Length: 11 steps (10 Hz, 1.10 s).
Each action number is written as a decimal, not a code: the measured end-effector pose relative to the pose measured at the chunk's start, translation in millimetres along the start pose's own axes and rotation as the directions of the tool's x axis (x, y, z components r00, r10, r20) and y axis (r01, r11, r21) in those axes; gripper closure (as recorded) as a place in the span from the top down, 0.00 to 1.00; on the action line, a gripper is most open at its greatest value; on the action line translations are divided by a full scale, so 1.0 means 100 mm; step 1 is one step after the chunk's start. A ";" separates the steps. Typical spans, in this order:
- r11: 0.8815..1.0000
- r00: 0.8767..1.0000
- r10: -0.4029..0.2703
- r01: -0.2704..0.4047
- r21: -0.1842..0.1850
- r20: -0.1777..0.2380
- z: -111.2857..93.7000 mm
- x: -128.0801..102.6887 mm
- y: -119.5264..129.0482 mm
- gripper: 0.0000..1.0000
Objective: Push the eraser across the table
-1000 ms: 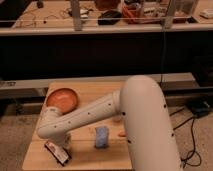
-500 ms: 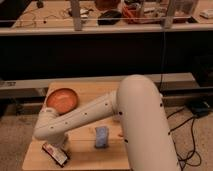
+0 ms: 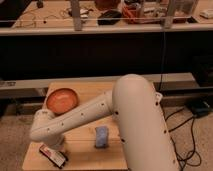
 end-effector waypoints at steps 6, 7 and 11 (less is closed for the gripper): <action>0.999 0.999 -0.043 0.043 -0.006 -0.004 -0.05 -0.10 -0.08 0.05; 0.999 0.999 -0.046 0.046 -0.006 -0.004 -0.05 -0.10 -0.08 0.05; 0.997 0.997 -0.070 0.070 -0.007 -0.006 -0.09 -0.14 -0.12 0.05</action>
